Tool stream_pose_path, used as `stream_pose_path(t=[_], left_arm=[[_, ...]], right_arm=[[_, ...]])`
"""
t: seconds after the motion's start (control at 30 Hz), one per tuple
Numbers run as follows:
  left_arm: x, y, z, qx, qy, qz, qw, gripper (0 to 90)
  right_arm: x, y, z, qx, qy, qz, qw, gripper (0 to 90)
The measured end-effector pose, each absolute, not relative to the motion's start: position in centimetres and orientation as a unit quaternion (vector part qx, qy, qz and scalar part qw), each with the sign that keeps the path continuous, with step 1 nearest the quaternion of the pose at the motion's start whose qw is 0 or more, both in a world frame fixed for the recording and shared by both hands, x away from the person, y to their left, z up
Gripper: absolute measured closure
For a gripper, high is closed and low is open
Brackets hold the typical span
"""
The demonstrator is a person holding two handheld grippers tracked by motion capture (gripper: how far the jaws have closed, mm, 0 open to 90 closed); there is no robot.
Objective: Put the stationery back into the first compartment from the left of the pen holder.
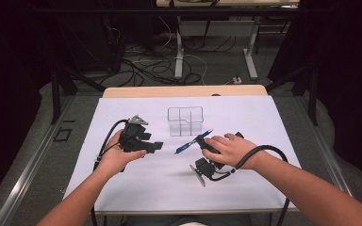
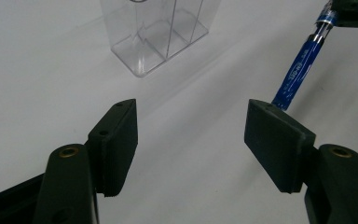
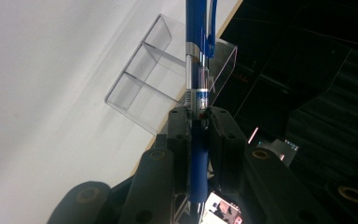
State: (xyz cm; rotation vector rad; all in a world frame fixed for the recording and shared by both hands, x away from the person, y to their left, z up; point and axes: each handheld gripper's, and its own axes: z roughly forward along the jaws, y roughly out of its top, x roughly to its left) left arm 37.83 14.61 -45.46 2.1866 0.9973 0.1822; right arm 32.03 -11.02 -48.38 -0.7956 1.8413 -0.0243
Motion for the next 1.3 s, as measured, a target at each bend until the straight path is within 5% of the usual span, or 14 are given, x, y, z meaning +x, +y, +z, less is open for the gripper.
stream_pose_path(t=[1.3], left_arm=[[38.2, 6.4, -46.5, 0.914, 0.28, 0.035, 0.292, 53.8]], right_arm=[[32.0, -9.7, -49.4, -0.388, 0.738, -0.021, 0.552, 79.4]])
